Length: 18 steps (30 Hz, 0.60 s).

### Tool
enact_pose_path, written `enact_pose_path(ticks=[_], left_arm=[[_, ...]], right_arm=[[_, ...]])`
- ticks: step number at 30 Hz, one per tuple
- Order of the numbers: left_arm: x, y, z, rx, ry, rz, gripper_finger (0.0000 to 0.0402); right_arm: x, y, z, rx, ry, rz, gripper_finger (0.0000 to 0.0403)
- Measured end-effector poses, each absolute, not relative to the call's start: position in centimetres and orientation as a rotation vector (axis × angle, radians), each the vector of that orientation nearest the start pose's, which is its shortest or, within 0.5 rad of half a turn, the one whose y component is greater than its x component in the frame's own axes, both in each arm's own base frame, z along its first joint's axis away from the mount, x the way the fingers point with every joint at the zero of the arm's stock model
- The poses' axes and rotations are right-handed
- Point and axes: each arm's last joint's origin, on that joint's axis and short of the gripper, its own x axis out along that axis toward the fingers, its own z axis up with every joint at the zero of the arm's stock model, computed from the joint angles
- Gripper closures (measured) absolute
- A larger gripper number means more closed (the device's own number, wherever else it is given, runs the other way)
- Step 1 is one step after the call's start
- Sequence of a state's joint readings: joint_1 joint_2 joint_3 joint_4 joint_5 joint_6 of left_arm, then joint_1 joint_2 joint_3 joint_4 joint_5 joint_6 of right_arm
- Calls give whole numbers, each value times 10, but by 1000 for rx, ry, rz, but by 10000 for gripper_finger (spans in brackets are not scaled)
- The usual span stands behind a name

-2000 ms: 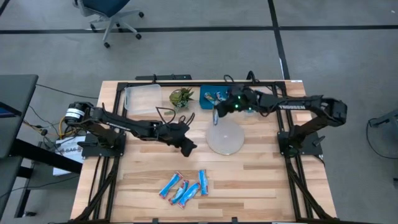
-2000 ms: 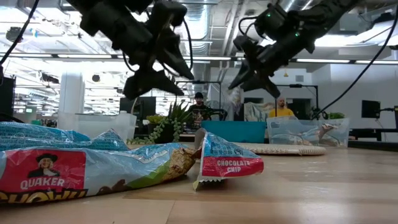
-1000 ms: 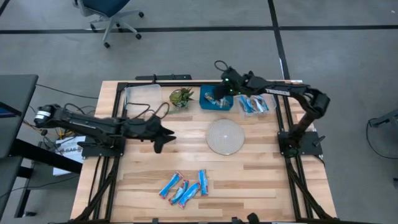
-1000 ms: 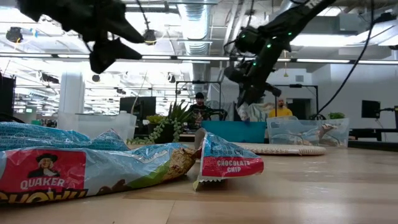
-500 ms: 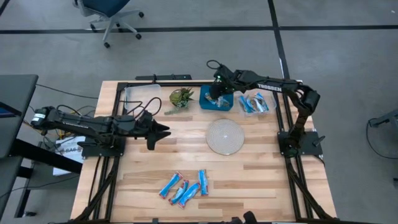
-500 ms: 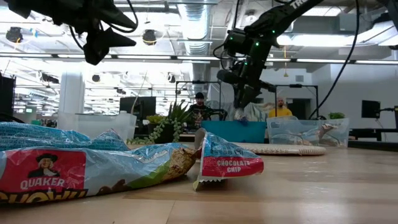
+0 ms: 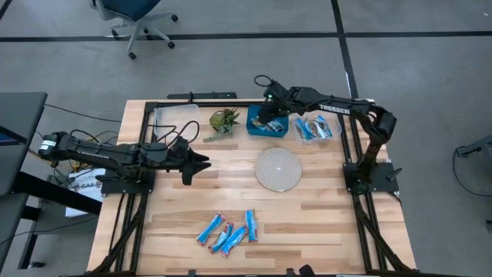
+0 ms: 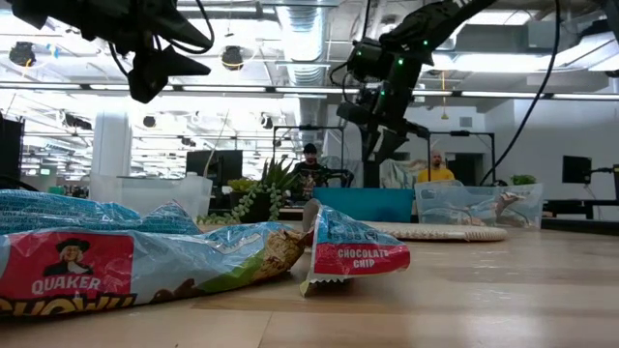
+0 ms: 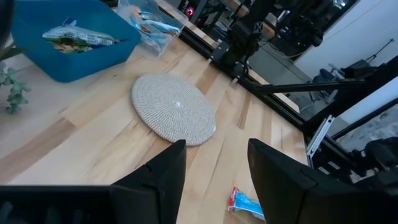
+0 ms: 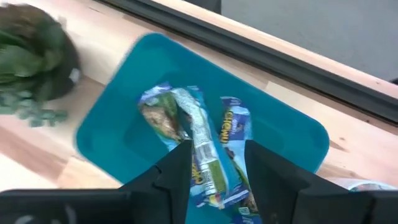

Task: Pick and place Granola Bars by type
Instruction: Put the red granola bar into the left transparent bin

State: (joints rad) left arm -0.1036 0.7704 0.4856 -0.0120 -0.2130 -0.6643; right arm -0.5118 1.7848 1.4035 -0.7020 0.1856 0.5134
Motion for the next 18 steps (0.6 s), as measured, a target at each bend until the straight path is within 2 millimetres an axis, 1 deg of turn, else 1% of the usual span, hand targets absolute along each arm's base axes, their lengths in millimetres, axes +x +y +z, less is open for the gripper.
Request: enact_pose_path(ticks=[5,8,11,14,18], left_arm=[[174,-11,248,-659,235,221,237],[174,-11,249,-600,220,254,237],[174,-11,247,-503,221,258,237],[172,-13,233,-446,218,227,237],[169,-19,213,-412,150,106,237]], right_arm=[[325,-171,251,576,895,-843,260],[327,-158,262,511,888,-783,263],[328,-146,272,449,866,-730,266],[328,-136,282,396,834,-728,269],[328,-128,289,367,817,-721,270]])
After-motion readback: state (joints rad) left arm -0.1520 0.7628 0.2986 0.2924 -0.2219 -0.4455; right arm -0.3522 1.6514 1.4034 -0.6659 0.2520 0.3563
